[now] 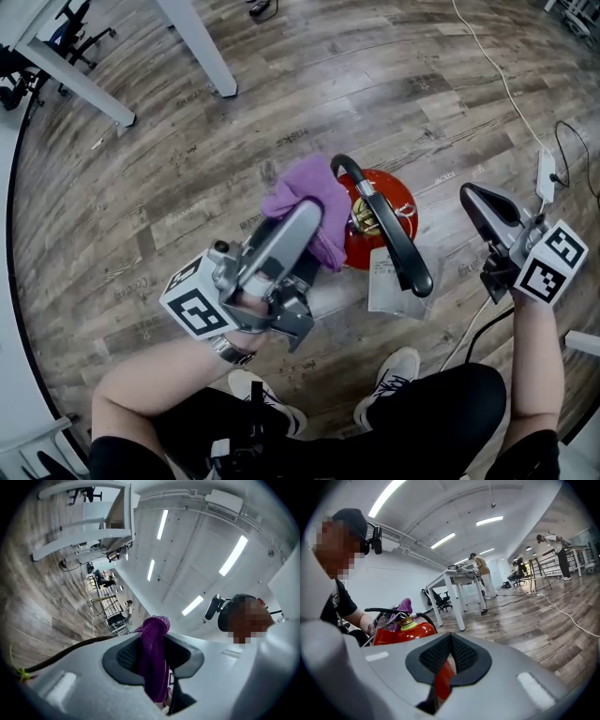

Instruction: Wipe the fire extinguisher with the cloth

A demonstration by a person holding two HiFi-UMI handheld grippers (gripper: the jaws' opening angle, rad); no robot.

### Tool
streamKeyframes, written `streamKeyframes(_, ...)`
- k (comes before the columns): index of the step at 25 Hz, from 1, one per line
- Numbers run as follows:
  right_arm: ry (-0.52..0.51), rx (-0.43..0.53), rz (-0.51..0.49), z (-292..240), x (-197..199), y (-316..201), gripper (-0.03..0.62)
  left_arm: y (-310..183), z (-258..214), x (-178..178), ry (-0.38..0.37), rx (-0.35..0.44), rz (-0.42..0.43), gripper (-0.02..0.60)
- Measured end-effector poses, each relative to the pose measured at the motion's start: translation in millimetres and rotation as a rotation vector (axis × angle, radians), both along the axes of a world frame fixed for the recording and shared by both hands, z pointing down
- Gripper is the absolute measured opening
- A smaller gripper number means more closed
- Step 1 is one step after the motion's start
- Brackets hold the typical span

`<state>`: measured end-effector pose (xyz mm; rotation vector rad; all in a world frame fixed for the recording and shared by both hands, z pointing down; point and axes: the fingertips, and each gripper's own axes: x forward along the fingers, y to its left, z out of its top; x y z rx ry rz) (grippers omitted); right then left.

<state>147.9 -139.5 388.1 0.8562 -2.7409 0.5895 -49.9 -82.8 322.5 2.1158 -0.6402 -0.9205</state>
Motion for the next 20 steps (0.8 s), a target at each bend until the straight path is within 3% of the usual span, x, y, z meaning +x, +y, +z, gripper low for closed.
streamKeyframes(4, -0.010, -0.019, -0.012, 11, -5, -3, 0.005, 16, 29, -11, 0.069, -0.066, -0.074, 0.117)
streamKeyframes(10, 0.026, -0.039, -0.053, 30, -12, -13, 0.005, 28, 55, -17, 0.063, -0.119, -0.158, 0.123)
streamKeyframes(12, 0.087, -0.054, -0.088, 43, -16, -12, 0.005, 34, 78, -21, 0.045, -0.194, -0.188, 0.126)
streamKeyframes(15, 0.161, -0.090, -0.131, 65, -24, -8, 0.005, 47, 137, -13, 0.034, -0.374, -0.188, 0.121)
streamKeyframes(17, 0.174, -0.105, -0.131, 78, -29, -9, 0.005, 56, 183, 1, 0.053, -0.489, -0.152, 0.123)
streamKeyframes(20, 0.166, -0.134, -0.113, 98, -34, -11, 0.005, 64, 245, 13, 0.076, -0.584, -0.143, 0.127)
